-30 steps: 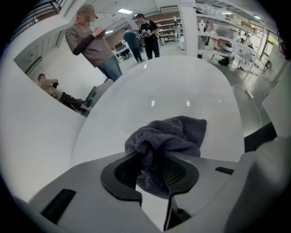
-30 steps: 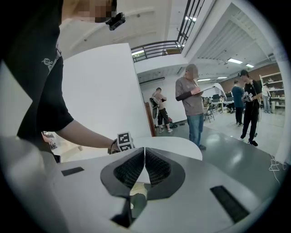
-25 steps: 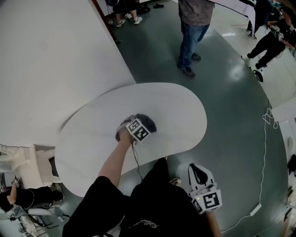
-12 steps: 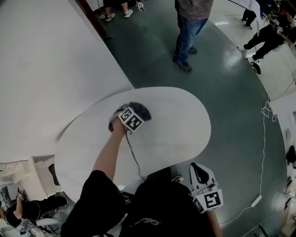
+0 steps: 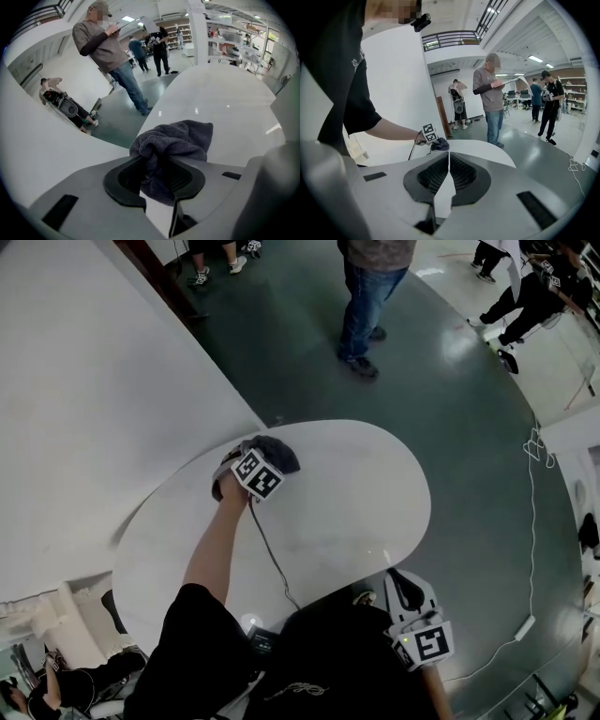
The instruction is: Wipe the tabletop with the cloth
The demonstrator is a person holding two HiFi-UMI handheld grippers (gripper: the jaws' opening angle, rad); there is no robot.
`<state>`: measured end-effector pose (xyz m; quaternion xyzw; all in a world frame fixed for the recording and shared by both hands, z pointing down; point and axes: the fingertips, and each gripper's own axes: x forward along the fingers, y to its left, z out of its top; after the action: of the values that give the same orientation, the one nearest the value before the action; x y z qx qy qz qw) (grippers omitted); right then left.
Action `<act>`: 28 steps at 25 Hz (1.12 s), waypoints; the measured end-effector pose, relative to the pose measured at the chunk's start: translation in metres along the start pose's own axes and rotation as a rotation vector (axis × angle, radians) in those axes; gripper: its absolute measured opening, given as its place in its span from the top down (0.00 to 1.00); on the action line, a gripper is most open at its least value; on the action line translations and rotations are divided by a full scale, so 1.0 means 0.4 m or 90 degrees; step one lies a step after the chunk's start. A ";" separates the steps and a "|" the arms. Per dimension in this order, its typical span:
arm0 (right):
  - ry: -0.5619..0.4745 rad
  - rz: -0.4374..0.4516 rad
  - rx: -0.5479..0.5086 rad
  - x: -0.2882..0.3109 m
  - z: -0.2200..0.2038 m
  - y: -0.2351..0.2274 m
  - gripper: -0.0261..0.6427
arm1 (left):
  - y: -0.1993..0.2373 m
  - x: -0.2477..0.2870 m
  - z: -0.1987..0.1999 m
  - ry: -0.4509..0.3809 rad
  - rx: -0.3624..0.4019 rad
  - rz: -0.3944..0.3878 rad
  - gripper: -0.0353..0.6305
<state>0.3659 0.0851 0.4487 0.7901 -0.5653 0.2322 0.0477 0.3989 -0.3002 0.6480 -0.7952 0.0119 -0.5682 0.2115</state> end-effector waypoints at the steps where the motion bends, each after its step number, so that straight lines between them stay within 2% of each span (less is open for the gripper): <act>1: 0.000 -0.003 0.001 0.002 0.001 0.001 0.94 | 0.009 0.004 0.005 -0.003 0.006 0.006 0.77; 7: 0.012 -0.001 -0.005 -0.009 -0.001 -0.003 0.94 | 0.037 0.018 0.049 -0.006 0.056 0.067 0.77; 12: 0.012 -0.001 0.000 -0.020 -0.006 -0.019 0.94 | 0.019 0.011 0.059 -0.019 0.055 0.065 0.79; 16: 0.010 0.016 -0.003 -0.038 -0.012 -0.028 0.94 | -0.058 -0.013 0.082 -0.033 0.043 0.038 0.79; 28: -0.027 0.045 -0.002 -0.159 -0.036 -0.076 0.94 | -0.369 -0.107 0.138 -0.041 0.071 -0.002 0.79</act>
<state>0.3730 0.1561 0.4403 0.7743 -0.5942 0.2161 0.0283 0.4012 -0.1370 0.6467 -0.8001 -0.0282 -0.5423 0.2550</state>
